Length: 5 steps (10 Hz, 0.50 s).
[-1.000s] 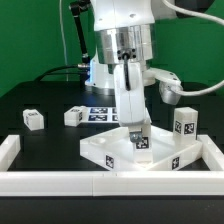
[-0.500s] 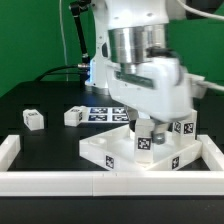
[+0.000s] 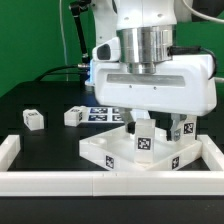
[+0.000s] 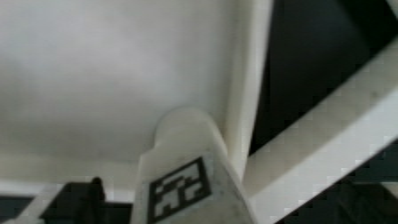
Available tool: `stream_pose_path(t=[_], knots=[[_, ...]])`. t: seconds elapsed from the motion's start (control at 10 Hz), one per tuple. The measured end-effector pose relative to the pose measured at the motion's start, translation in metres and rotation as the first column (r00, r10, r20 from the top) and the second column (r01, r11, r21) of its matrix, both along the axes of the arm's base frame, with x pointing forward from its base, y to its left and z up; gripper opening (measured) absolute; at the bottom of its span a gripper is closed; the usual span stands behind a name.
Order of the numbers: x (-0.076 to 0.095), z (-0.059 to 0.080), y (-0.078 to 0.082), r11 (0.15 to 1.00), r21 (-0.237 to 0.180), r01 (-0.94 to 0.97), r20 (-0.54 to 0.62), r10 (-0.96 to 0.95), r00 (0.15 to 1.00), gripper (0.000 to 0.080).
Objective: Assemble square table
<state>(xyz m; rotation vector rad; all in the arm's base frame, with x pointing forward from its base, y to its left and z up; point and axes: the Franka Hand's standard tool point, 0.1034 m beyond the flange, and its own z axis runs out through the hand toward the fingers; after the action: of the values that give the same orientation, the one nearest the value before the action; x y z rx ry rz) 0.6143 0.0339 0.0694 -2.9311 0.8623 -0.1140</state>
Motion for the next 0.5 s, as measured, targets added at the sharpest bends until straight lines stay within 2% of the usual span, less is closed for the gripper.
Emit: stream_pose_path(t=[0.1,0.3,0.5], knots=[[0.0010,-0.0008,-0.0020,0.994,-0.019,-0.110,0.011,0.110,0.994,0.0649],[0.0008,-0.0008,-0.0013,0.996,-0.014,-0.088,0.010,0.088,0.996,0.0649],[0.0008,-0.0009,-0.0013,0.996,-0.014,-0.088,0.010,0.088,0.996,0.0380]])
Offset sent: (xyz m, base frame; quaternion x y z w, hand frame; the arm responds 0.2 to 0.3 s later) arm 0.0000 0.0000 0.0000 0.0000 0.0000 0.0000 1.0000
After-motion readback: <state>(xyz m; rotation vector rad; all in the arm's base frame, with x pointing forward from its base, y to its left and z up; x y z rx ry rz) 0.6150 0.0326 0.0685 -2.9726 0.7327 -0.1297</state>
